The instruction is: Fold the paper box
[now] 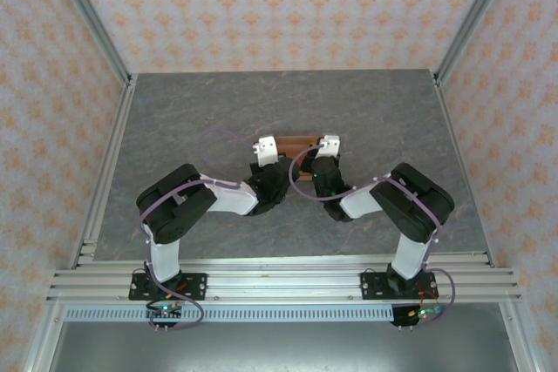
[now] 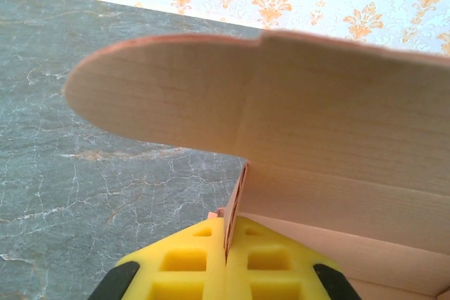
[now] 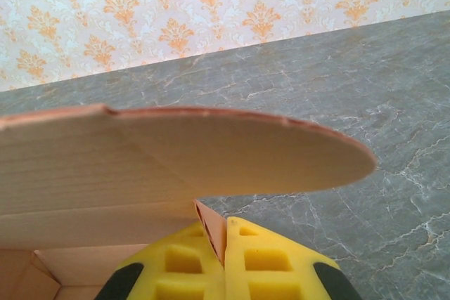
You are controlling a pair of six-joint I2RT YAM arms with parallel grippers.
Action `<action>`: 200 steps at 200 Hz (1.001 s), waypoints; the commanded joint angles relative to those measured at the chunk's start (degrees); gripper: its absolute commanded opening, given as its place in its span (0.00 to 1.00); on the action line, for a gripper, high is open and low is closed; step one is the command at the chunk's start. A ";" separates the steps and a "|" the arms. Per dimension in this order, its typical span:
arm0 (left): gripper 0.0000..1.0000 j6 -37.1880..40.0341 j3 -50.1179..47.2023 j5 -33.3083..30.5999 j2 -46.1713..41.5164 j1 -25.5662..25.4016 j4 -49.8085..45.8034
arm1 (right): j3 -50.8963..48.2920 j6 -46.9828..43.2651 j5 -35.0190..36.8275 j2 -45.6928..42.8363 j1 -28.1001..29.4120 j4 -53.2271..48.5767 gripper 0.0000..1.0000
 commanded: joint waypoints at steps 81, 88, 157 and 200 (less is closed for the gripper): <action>0.00 3.10 -5.81 -10.72 3.19 1.99 1.52 | -5.61 -1.01 8.06 4.27 -0.50 2.19 0.00; 0.00 3.17 -6.02 -10.88 3.20 1.93 1.87 | -5.65 -0.92 8.15 3.97 -0.43 1.87 0.00; 0.00 5.81 -8.38 -13.28 4.99 0.77 7.89 | -6.62 0.98 9.36 2.50 -0.37 0.07 0.04; 0.00 6.28 -8.70 -13.75 5.22 0.46 8.71 | -6.97 2.01 9.67 2.63 -0.32 -0.40 0.05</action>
